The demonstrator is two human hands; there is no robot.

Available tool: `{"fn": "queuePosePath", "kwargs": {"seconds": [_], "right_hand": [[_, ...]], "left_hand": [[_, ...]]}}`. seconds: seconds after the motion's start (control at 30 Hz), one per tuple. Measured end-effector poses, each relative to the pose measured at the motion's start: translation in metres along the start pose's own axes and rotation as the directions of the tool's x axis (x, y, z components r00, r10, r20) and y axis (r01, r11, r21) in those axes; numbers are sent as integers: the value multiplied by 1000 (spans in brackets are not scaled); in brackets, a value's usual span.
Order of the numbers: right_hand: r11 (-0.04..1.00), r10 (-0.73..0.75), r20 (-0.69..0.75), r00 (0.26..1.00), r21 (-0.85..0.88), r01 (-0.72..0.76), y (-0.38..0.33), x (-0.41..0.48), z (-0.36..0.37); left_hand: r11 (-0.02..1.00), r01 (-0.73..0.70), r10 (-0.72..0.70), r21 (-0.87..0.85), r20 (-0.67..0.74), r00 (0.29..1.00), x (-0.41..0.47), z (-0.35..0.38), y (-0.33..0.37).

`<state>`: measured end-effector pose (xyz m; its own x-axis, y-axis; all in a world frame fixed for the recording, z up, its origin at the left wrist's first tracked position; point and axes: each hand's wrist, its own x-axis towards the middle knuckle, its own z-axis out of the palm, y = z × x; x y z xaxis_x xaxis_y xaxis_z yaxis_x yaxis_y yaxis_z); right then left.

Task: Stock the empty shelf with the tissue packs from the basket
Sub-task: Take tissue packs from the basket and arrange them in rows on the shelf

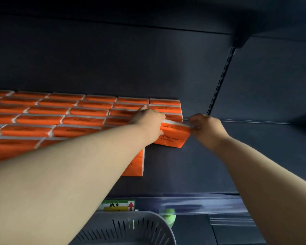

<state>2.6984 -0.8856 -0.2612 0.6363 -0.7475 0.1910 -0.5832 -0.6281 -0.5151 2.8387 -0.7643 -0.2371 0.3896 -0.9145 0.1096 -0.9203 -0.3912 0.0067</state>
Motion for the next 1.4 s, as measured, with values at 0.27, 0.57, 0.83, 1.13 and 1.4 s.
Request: {"fn": "queuePosePath", "kwargs": {"seconds": [0.27,0.57,0.83,1.13,1.4], "right_hand": [[997,21,20,1000,73,-22,-7,-4,14],[1000,3,-15,1000,25,-3,-13,-11,7],[999,-23,-43,999,25,25,-37,-30,-14],[988,-122,21,992,-95,123,-84,-75,-34],[968,-185,135,973,-144,204,-115,-129,-37]], "left_hand": [[996,80,-80,40,12,997,1,7,4],[998,67,-68,15,7,998,-9,-2,-4],[1000,18,-19,-16,-44,999,-40,-29,-13],[994,-101,96,-34,-128,987,-107,-51,-22],[986,-143,135,-82,-99,986,-172,-46,-16]]}}
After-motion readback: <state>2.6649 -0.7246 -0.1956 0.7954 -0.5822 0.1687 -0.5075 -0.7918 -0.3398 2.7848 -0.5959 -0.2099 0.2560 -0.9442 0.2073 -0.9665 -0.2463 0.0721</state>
